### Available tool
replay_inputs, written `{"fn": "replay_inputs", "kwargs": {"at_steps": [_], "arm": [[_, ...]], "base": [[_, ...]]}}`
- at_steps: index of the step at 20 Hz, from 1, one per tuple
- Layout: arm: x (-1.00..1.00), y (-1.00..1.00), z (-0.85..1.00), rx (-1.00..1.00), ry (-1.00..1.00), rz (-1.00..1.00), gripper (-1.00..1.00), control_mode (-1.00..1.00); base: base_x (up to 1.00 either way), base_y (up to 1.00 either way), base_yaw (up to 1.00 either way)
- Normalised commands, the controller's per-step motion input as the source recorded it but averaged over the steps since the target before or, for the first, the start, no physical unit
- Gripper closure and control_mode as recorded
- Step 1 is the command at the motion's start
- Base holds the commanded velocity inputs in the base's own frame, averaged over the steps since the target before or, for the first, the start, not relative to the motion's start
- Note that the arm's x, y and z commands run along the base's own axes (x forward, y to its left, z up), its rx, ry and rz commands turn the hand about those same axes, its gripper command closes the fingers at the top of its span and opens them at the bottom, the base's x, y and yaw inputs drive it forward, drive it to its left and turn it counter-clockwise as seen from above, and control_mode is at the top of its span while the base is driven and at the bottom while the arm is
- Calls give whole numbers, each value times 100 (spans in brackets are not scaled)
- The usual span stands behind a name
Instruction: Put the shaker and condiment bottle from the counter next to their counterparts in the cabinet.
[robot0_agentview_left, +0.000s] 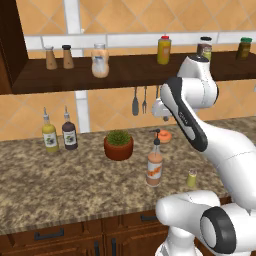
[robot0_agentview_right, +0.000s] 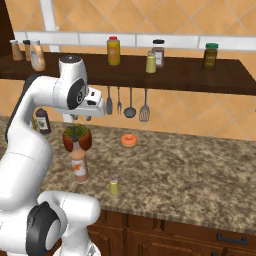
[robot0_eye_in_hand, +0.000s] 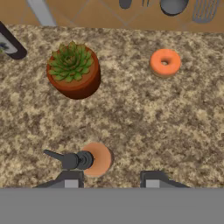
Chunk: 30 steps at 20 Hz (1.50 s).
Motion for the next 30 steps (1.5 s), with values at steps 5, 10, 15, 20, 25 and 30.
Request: {"fn": "replay_inputs", "kwargs": {"at_steps": [5, 10, 15, 20, 25, 30], "arm": [[0, -6, -10, 2, 0, 8, -100, -100], [0, -21, -2, 10, -3, 18, -100, -100], [0, -7, 0, 4, -6, 21, -100, -100], [0, -6, -17, 3, -15, 23, -100, -100], [-1, -16, -23, 2, -22, 27, -100, -100], [-1, -25, -10, 9, -17, 22, -100, -100]], "base": [[0, 0, 0], [0, 0, 0], [0, 0, 0], [0, 0, 0], [0, 0, 0], [0, 0, 0]]}}
